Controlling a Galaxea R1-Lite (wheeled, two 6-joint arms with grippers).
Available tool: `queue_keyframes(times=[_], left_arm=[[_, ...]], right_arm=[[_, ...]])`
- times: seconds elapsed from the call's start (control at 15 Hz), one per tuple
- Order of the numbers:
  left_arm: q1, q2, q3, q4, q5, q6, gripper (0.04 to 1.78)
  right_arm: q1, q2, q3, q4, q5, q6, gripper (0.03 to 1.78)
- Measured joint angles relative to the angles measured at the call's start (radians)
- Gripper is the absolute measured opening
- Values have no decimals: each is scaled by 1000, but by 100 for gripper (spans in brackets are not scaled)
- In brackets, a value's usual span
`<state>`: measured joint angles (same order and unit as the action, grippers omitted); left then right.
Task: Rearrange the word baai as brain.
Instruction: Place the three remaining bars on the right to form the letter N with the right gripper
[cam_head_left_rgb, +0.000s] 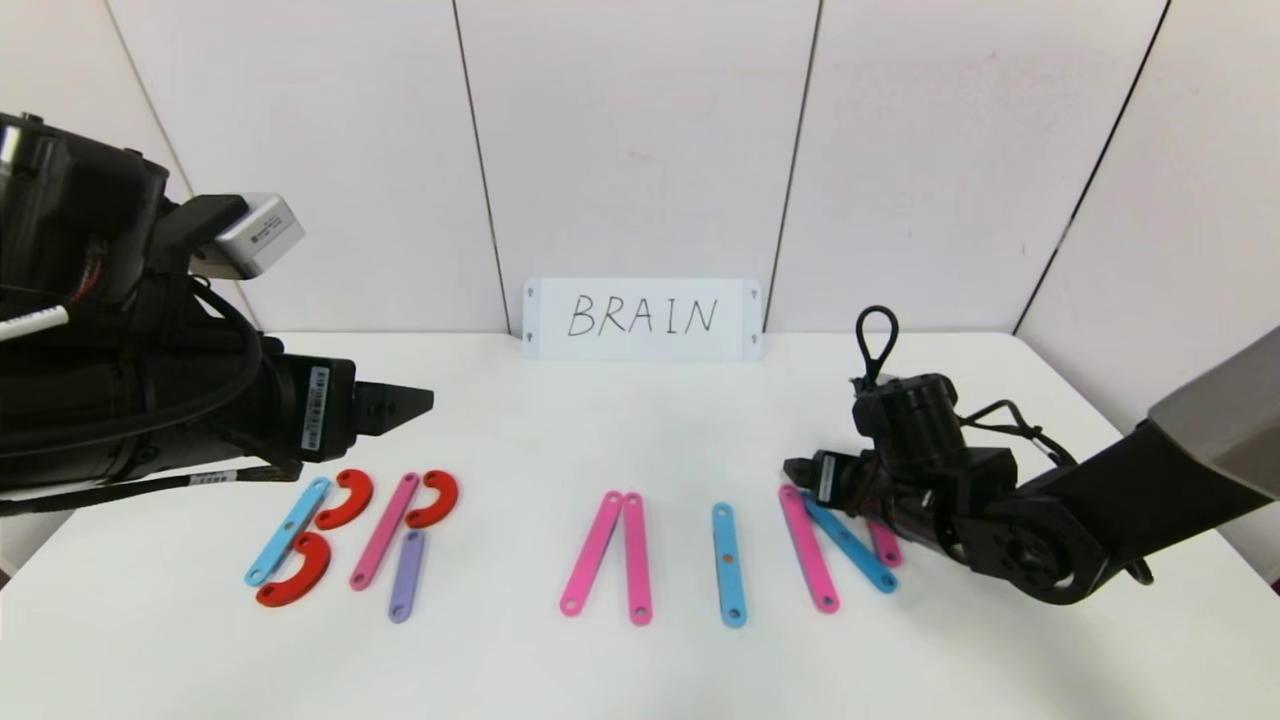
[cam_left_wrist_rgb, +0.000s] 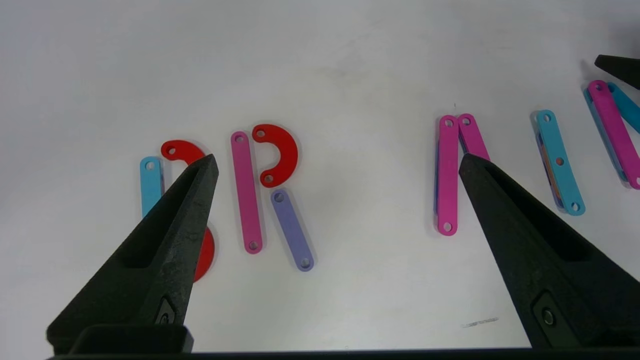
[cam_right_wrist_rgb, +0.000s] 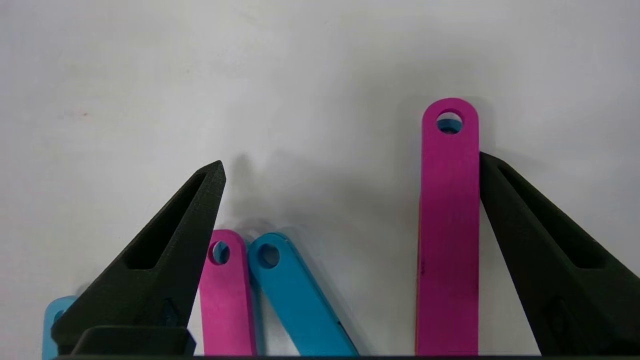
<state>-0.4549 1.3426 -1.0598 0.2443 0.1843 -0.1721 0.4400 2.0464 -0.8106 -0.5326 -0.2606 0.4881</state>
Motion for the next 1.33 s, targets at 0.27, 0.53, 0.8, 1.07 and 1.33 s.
queue_keyframes(times=[0.27,0.53,0.8,1.07,1.33], left_arm=[[0,0,0,0,0,0,169],[0,0,0,0,0,0,169],[0,0,0,0,0,0,169],[1,0,-1,0,0,0,169],[1,0,-1,0,0,0,169]], right_arm=[[8,1,1,2,1,5,170],[16,1,1,4,2,6,170],[19,3,2,4,2,6,170],[20,6,2,4,2,7,170],[27,8,2,4,2,10,170]])
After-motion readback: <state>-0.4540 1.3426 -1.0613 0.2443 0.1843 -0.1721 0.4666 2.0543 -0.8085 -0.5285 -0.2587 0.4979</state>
